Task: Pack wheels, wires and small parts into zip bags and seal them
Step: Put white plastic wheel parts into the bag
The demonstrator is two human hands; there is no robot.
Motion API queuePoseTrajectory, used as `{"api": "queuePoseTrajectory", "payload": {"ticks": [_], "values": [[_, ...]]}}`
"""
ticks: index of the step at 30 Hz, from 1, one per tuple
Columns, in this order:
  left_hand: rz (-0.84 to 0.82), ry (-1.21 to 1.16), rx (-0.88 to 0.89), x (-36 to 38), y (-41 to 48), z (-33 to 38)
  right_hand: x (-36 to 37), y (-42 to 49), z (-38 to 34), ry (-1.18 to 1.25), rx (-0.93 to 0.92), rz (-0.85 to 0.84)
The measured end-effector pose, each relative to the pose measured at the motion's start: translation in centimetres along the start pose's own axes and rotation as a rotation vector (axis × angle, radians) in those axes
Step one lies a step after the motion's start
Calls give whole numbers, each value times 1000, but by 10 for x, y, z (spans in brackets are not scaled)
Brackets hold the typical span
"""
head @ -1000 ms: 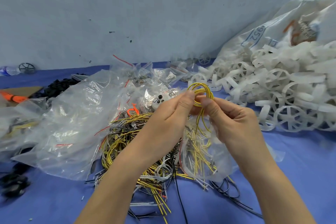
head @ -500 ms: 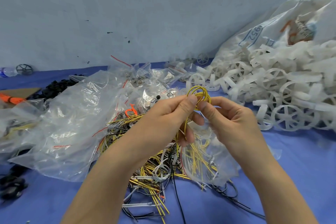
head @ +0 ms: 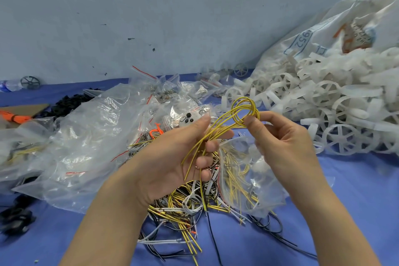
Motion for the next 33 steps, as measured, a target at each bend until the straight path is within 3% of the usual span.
{"api": "queuePoseTrajectory", "payload": {"ticks": [13, 20, 33], "values": [[11, 325, 88, 6, -9, 4, 0, -2, -7, -41, -36, -27], [66, 165, 103, 5, -9, 9, -3, -5, -12, -110, -71, -24], [100, 302, 62, 15, -22, 8, -3, -6, -15, -292, -150, -14]]}}
Point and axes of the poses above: each hand's wrist, its own y-axis towards the middle knuckle, its own x-axis out of the palm, z = x × y, the point moved 4 cm from there along y, towards the middle knuckle, and after that the axes turned 4 degrees about x, right-handed, at the moved point
